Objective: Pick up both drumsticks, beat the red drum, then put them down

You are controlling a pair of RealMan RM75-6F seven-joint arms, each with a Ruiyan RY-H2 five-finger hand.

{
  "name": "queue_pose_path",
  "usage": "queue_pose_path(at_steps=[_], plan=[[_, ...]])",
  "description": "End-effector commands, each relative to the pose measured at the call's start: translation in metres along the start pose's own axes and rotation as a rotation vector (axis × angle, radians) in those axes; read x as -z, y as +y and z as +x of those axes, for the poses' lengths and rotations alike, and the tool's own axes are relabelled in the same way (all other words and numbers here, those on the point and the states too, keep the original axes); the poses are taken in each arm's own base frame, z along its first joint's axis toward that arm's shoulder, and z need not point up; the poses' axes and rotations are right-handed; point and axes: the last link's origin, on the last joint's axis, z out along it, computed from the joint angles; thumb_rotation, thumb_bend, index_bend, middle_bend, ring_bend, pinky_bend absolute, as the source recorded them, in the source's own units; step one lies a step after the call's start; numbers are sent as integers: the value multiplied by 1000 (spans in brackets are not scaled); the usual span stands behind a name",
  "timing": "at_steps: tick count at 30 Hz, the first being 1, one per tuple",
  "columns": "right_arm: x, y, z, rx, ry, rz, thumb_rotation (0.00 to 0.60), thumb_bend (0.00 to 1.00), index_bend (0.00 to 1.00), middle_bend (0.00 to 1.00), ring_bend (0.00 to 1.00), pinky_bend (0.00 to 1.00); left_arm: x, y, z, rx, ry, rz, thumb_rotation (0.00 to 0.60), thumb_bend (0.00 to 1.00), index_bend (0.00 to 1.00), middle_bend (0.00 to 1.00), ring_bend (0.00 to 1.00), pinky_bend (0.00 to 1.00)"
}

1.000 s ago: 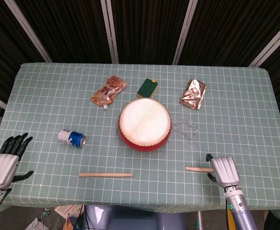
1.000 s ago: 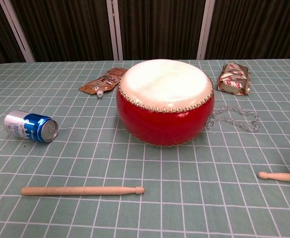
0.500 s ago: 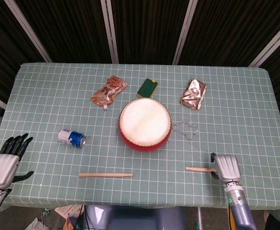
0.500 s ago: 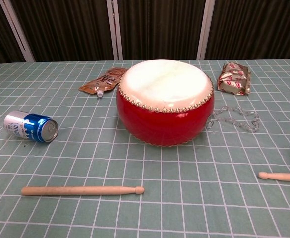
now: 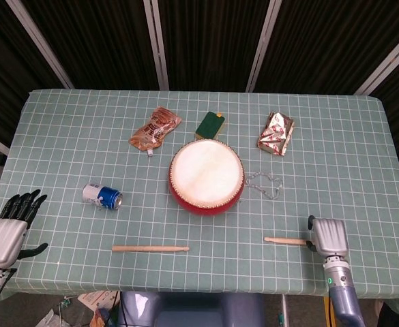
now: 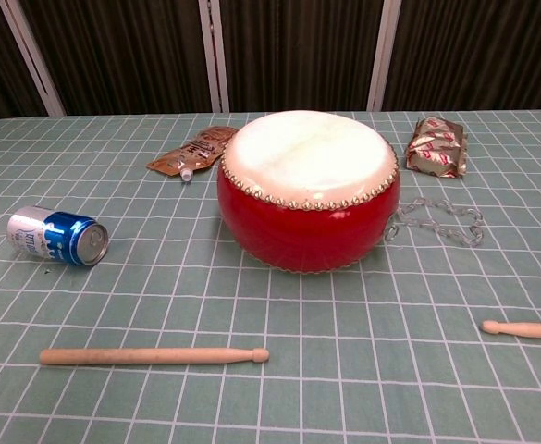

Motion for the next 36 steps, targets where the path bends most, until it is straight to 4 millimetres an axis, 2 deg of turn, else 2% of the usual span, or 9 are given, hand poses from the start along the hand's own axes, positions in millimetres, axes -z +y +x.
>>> queue_pose_path(at_steps=[1,9,14,32,36], plan=[[1,5,0,8,-4,-20,600,234,523,1000,1000,1000,0,0,0,1,0,-1,600,0,0,0,0,10],[6,14,2,22,-17,-66,600,235,523,1000,1000,1000,0,0,1,5,-3,-4,600,0,0,0,0,10],[5,18,-5,43,-55,-91,600,235,523,1000,1000,1000,0,0,1,6,-2,-4,600,0,0,0,0,11],[2,15,-17,55,-95,-109,600,271,523,1000,1000,1000,0,-1,1,7,-2,-1,600,0,0,0,0,10],[2,14,-19,58,-102,-108,600,316,523,1000,1000,1000,0,0,0,7,-4,-1,600,0,0,0,0,10]])
